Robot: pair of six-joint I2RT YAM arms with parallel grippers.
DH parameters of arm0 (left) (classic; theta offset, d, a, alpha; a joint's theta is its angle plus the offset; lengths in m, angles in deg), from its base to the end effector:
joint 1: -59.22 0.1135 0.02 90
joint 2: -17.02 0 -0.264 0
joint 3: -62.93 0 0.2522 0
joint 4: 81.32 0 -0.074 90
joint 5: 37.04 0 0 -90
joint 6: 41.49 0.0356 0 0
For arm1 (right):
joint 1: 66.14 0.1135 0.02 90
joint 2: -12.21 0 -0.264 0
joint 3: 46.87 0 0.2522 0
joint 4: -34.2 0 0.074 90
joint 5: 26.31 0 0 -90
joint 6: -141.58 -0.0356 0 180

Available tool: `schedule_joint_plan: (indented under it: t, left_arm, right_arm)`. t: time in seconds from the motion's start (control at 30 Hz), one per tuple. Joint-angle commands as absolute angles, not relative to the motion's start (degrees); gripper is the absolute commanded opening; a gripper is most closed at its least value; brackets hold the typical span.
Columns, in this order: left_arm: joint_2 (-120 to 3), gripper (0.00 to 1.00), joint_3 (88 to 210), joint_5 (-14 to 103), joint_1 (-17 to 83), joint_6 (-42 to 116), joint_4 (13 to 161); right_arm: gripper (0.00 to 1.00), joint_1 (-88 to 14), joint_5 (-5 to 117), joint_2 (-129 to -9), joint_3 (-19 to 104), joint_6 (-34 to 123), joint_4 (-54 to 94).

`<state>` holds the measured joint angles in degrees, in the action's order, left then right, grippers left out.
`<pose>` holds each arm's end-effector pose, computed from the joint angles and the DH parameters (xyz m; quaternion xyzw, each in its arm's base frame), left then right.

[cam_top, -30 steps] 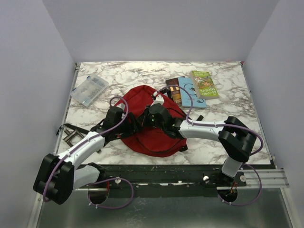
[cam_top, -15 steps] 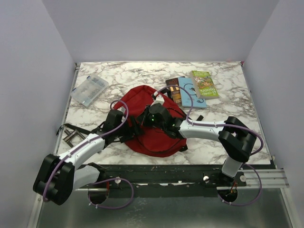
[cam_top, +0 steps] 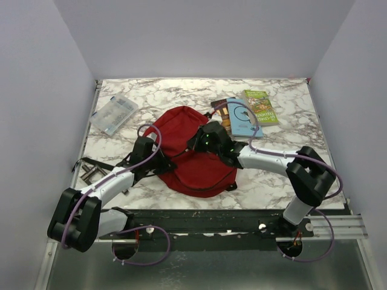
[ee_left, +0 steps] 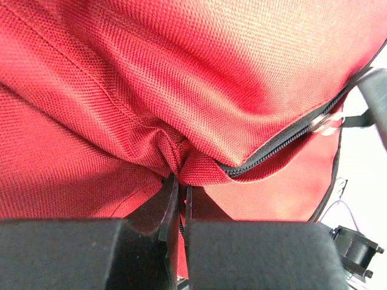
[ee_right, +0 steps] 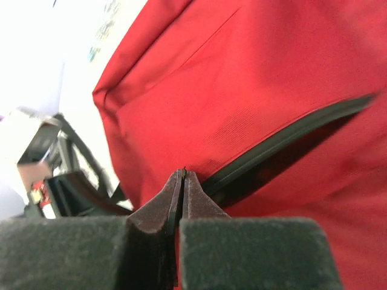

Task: Pack the student bag
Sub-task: Zip the student bag at the center of the board.

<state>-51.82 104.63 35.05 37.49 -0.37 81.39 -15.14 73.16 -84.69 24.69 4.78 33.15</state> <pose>0.2060 -0.0939 0.1691 -0.1552 0.8994 -0.3382 0.2293 0.2421 0.2896 0.2191 0.0124 0.8480 0.3497 0.3981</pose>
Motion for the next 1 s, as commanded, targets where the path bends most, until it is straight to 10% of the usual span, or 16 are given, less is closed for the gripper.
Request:
schedule_joint_plan:
  t: [0.0,0.47,0.57,0.7,0.97]
  left_arm:
    - [-50.8,0.0,100.4,36.4,39.8,0.7,77.5]
    - [-45.6,0.0,101.5,36.0,40.9,2.9,73.6]
    - [-44.6,0.0,102.3,35.5,41.0,3.8,73.3]
    - [-42.5,0.25,103.7,36.1,41.4,4.3,71.1]
    - [-38.8,0.69,107.0,37.7,41.8,6.6,67.3]
  right_arm:
    - [0.01,-24.2,70.6,-79.9,25.2,8.8,36.2]
    - [0.01,-40.2,55.1,-88.6,33.2,24.7,20.8]
    - [0.25,-40.2,54.8,-87.0,33.4,26.5,12.9]
    - [0.55,-40.3,58.1,-81.6,30.0,27.1,6.5]
    - [0.61,-40.3,55.1,-73.5,18.6,24.9,4.2]
